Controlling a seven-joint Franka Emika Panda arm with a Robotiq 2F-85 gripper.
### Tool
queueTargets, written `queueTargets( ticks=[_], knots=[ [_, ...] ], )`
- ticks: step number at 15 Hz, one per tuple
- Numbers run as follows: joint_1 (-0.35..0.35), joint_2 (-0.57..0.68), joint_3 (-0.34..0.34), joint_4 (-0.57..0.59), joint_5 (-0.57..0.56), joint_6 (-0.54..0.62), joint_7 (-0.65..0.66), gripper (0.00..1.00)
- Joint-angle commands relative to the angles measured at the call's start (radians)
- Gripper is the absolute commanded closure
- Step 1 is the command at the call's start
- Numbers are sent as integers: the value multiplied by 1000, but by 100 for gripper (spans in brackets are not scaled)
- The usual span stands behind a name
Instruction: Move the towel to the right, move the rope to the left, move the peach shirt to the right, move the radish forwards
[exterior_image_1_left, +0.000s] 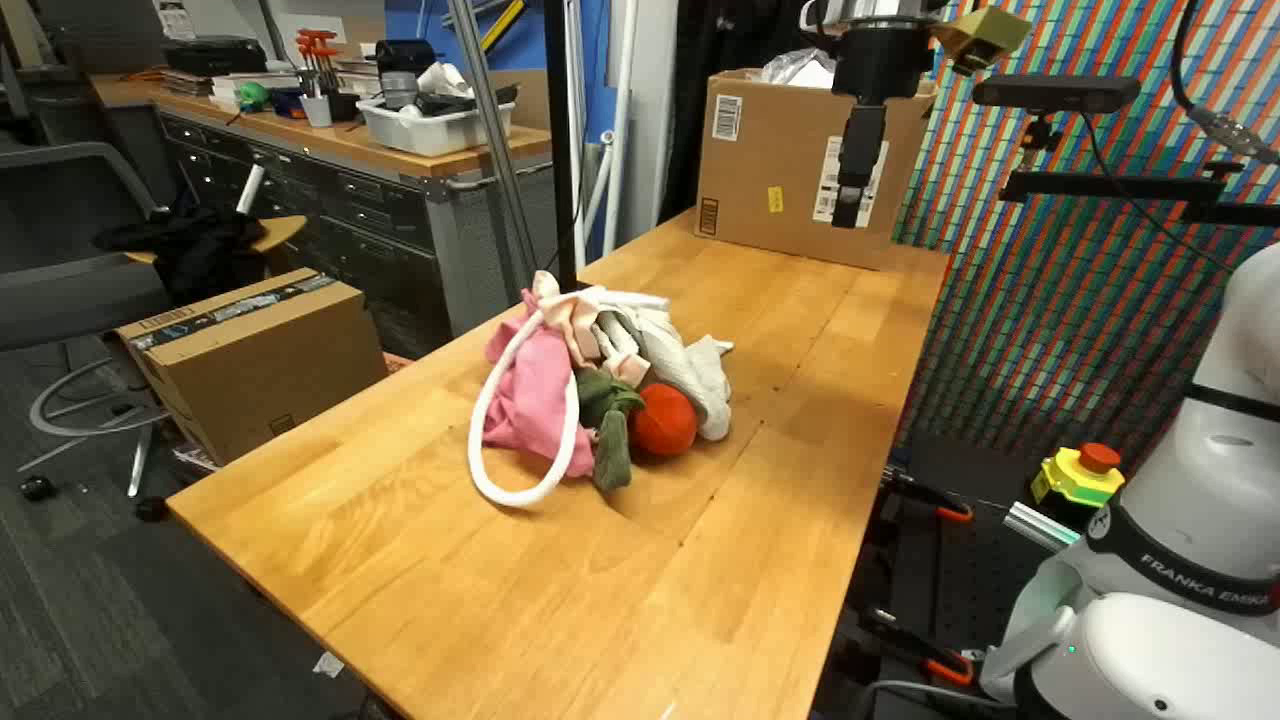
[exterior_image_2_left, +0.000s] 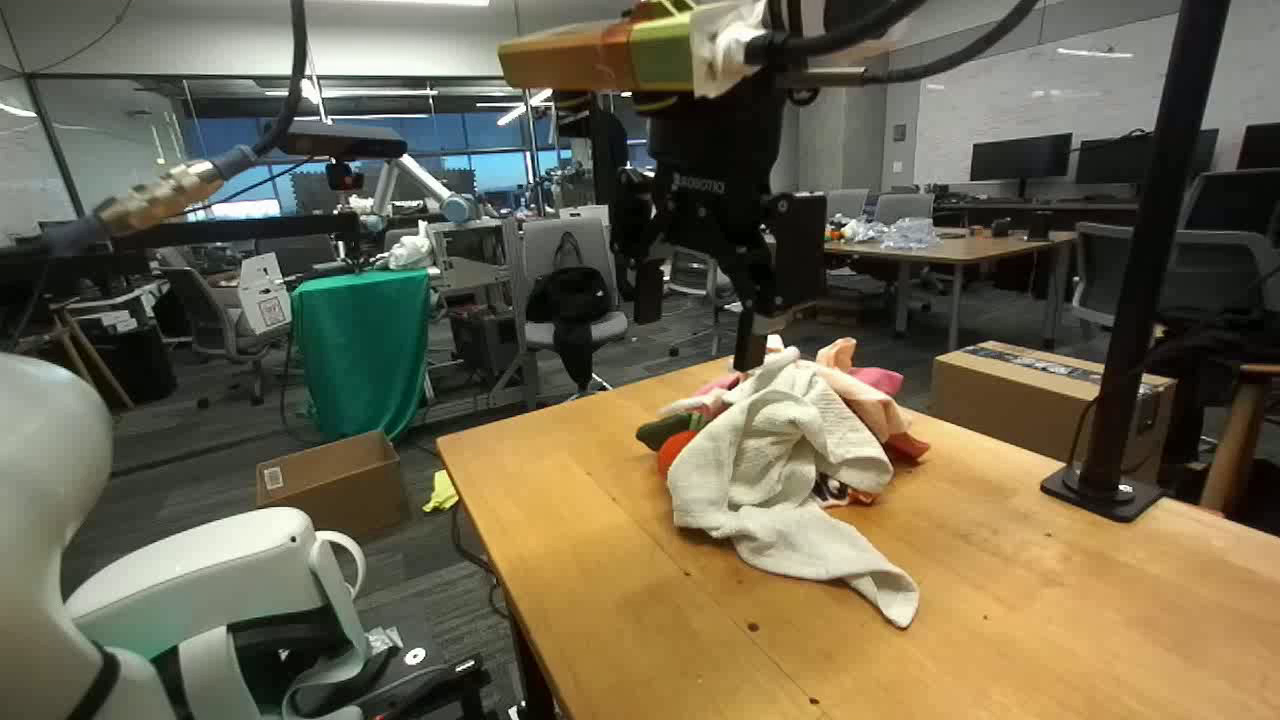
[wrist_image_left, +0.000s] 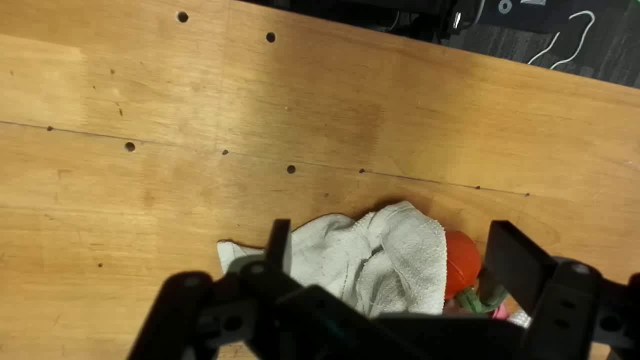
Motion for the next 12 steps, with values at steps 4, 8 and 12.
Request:
queueTargets(
  ticks=[4, 8, 12],
  knots=[
    [-3, 32, 24, 29, 1, 0, -5, 0],
    [34, 130, 77, 108, -7, -37, -16, 0],
    [77, 230, 142, 194, -6, -22, -27, 0]
  ],
)
